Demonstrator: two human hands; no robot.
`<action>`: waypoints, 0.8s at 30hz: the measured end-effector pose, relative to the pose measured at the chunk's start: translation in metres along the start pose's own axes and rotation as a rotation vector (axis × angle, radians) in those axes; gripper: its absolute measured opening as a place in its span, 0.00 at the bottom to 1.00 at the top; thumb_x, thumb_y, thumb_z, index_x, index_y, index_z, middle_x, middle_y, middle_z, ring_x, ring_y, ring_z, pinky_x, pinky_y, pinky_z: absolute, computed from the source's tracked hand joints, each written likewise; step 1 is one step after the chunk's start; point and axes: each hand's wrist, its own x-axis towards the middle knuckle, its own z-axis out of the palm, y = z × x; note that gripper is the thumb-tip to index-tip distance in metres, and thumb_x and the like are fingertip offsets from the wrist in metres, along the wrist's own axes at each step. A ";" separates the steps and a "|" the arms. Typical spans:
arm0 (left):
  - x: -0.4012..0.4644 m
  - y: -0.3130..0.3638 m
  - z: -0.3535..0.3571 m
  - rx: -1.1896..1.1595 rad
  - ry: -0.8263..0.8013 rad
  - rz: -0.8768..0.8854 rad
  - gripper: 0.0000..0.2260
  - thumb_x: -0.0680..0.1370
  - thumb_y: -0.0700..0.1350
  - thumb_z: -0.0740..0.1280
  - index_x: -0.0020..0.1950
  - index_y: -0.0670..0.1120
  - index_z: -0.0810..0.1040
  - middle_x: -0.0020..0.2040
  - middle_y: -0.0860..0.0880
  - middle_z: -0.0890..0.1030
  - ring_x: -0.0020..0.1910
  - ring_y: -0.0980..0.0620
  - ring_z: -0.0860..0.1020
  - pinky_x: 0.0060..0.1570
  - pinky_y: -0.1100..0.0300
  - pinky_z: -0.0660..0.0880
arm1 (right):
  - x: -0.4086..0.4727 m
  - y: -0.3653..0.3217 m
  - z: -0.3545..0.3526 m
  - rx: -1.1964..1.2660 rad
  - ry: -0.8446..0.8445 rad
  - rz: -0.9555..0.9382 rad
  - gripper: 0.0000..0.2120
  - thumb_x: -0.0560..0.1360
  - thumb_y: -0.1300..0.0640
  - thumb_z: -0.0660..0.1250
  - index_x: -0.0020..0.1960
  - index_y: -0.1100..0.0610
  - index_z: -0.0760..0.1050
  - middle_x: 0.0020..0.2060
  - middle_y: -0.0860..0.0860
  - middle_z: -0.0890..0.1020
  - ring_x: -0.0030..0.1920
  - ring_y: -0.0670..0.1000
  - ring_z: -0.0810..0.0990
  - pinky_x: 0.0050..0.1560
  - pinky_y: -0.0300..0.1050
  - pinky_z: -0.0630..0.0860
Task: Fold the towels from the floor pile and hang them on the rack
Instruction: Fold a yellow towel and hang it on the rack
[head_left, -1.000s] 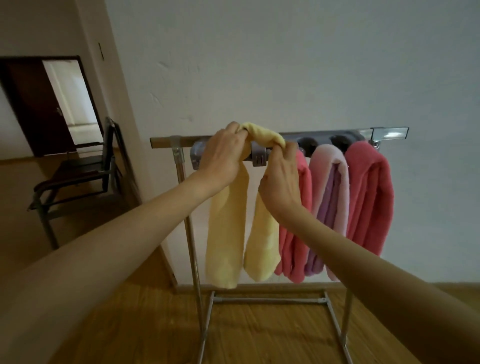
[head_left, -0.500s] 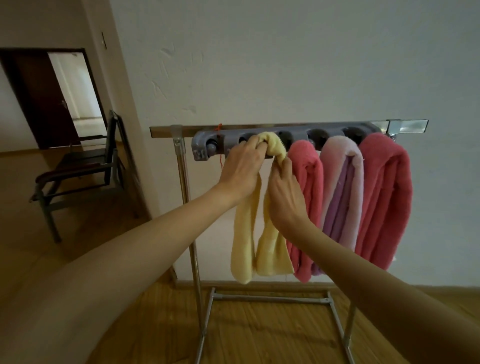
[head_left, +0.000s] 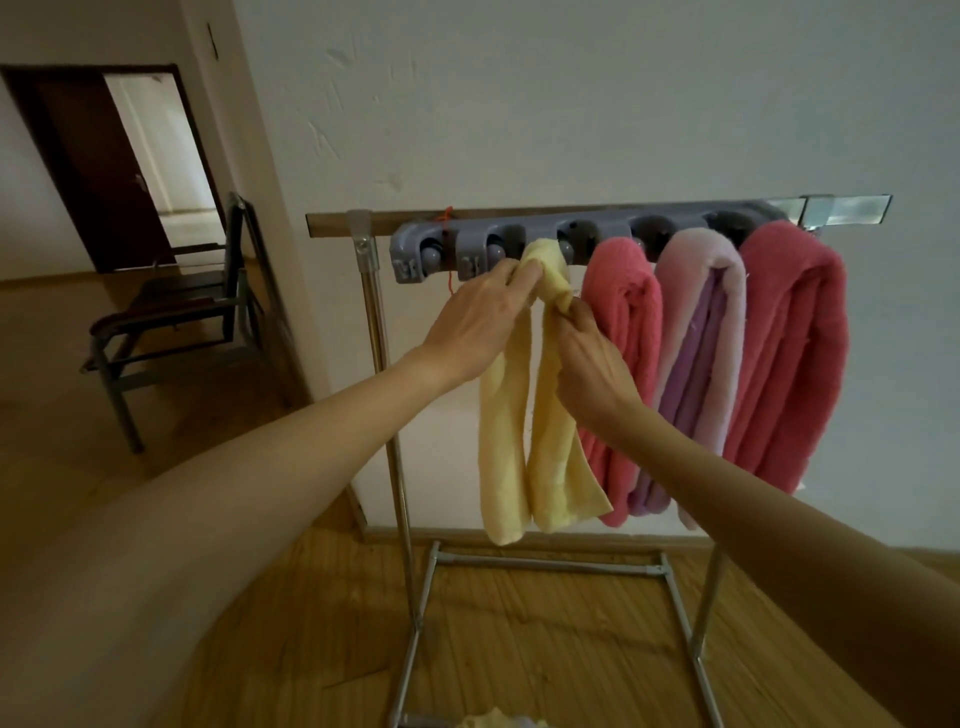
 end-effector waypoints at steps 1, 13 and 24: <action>-0.006 0.001 0.002 -0.064 0.025 -0.027 0.10 0.77 0.37 0.63 0.56 0.43 0.66 0.49 0.44 0.73 0.39 0.45 0.76 0.32 0.55 0.72 | -0.002 0.001 0.001 0.017 -0.013 -0.022 0.28 0.73 0.73 0.55 0.72 0.60 0.60 0.72 0.58 0.60 0.42 0.55 0.76 0.33 0.43 0.73; -0.101 0.008 0.091 -0.610 0.023 -0.674 0.24 0.72 0.45 0.74 0.64 0.44 0.67 0.48 0.51 0.77 0.42 0.54 0.77 0.41 0.63 0.76 | -0.046 0.009 0.035 0.334 0.143 0.085 0.34 0.75 0.64 0.60 0.75 0.58 0.47 0.42 0.54 0.78 0.32 0.51 0.76 0.29 0.40 0.72; -0.146 -0.007 0.118 -0.667 -0.085 -0.901 0.07 0.74 0.44 0.70 0.40 0.41 0.76 0.36 0.46 0.78 0.37 0.45 0.76 0.38 0.55 0.72 | -0.047 -0.023 0.035 0.496 -0.003 0.175 0.04 0.77 0.61 0.57 0.51 0.60 0.63 0.32 0.47 0.70 0.29 0.45 0.69 0.29 0.42 0.69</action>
